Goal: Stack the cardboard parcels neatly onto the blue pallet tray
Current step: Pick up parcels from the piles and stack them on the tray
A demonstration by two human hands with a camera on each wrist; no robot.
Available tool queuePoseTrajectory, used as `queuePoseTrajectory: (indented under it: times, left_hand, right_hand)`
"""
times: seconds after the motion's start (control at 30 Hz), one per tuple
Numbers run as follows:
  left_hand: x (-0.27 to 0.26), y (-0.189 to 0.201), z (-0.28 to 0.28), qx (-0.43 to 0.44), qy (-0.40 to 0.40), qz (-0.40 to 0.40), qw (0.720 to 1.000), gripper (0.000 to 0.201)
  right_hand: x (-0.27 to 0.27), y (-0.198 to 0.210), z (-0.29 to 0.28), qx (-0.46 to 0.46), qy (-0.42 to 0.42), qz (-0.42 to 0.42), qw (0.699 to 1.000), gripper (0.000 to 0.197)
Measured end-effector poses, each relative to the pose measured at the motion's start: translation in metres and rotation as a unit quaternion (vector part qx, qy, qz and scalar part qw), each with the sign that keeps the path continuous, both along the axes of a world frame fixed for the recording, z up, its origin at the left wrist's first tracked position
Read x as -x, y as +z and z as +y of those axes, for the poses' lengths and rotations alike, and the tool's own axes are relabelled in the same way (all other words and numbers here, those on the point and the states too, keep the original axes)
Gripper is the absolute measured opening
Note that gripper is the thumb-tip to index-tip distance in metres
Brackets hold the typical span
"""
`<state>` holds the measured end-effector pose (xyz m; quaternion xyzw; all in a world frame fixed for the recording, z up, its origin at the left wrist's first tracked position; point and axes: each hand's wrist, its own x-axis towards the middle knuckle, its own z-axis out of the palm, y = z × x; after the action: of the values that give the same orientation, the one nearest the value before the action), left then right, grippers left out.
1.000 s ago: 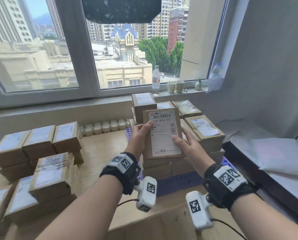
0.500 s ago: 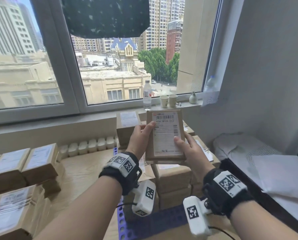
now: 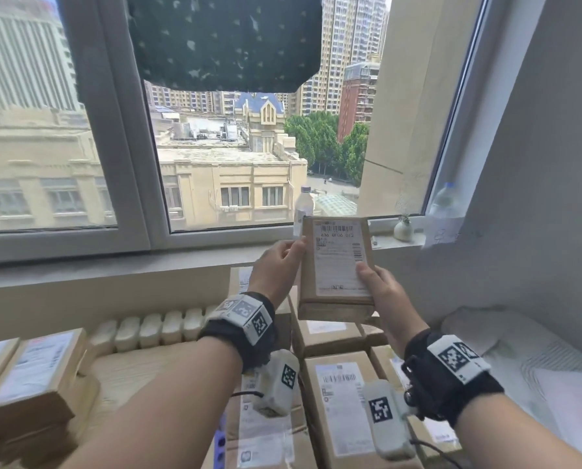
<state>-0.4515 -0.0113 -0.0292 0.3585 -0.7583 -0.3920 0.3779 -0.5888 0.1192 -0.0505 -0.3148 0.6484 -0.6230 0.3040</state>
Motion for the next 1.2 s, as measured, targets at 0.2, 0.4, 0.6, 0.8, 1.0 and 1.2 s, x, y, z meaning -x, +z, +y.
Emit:
queuePoseTrajectory:
  times: [0.2, 0.4, 0.6, 0.8, 1.0, 1.2]
  left_hand:
    - [-0.004, -0.017, -0.042, 0.066, 0.118, -0.158, 0.978, 0.05]
    - [-0.011, -0.037, -0.054, -0.024, 0.109, -0.334, 0.936, 0.057]
    - [-0.001, -0.044, -0.053, -0.043, 0.115, -0.373, 0.92, 0.069]
    - [0.001, -0.044, -0.05, -0.025, 0.13, -0.386, 0.913, 0.071]
    - [0.003, -0.046, -0.049, -0.006, 0.132, -0.394, 0.909, 0.072]
    - [0.004, -0.047, -0.047, 0.013, 0.14, -0.4, 0.906, 0.072]
  right_hand:
    - [0.021, -0.007, -0.034, -0.073, -0.014, -0.008, 0.997, 0.056]
    - [0.025, -0.017, -0.061, -0.129, 0.0, -0.029, 0.991, 0.049]
    - [0.03, -0.03, -0.068, -0.171, 0.012, -0.051, 0.984, 0.04]
    - [0.037, -0.03, -0.066, -0.203, 0.026, -0.022, 0.979, 0.021]
    - [0.034, -0.027, -0.066, -0.208, 0.038, 0.014, 0.977, 0.015]
    - [0.034, -0.025, -0.068, -0.233, 0.041, 0.103, 0.966, 0.034]
